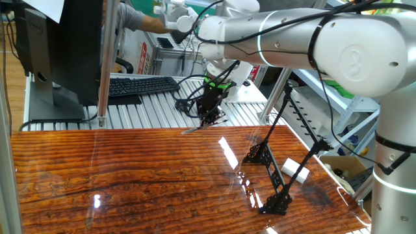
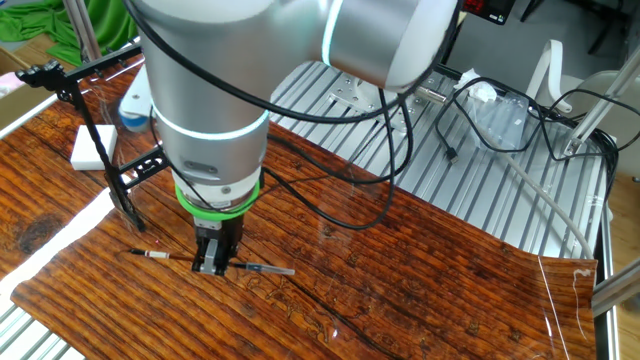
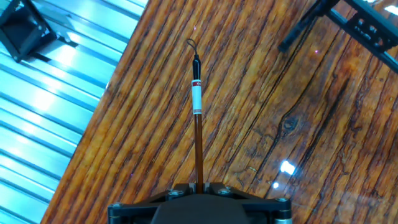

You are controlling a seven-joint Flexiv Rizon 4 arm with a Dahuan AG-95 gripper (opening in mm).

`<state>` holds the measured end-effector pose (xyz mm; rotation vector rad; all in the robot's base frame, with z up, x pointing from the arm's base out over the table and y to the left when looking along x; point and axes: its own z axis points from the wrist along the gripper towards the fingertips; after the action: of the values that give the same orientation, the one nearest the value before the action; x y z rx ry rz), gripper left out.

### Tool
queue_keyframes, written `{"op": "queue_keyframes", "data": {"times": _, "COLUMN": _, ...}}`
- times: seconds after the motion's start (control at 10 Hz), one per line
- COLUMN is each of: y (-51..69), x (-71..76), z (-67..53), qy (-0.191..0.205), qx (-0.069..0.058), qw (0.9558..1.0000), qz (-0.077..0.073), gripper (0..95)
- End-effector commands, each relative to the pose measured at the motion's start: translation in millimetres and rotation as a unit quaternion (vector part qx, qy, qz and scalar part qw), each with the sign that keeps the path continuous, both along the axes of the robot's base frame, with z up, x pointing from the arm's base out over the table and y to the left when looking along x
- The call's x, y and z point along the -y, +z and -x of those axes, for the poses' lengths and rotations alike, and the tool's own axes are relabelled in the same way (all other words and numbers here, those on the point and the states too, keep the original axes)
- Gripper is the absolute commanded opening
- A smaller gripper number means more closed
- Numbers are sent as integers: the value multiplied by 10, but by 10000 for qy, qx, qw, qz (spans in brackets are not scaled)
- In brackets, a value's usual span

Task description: Place the brush on the pen rack

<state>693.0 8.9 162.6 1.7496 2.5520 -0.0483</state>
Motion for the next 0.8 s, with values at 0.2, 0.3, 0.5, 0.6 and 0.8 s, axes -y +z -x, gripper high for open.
{"op": "queue_keyframes", "data": {"times": 0.2, "y": 3, "x": 0, "z": 7, "qy": -131, "qx": 108, "qw": 9998, "qz": 93, "gripper": 0}}
{"op": "queue_keyframes", "data": {"times": 0.3, "y": 3, "x": 0, "z": 7, "qy": -190, "qx": 149, "qw": 9996, "qz": 108, "gripper": 0}}
{"op": "queue_keyframes", "data": {"times": 0.5, "y": 3, "x": 0, "z": 7, "qy": -311, "qx": 289, "qw": 9990, "qz": 131, "gripper": 0}}
{"op": "queue_keyframes", "data": {"times": 0.6, "y": 3, "x": 0, "z": 7, "qy": -351, "qx": 377, "qw": 9986, "qz": 153, "gripper": 0}}
{"op": "queue_keyframes", "data": {"times": 0.8, "y": 3, "x": 0, "z": 7, "qy": -394, "qx": 514, "qw": 9977, "qz": 214, "gripper": 0}}
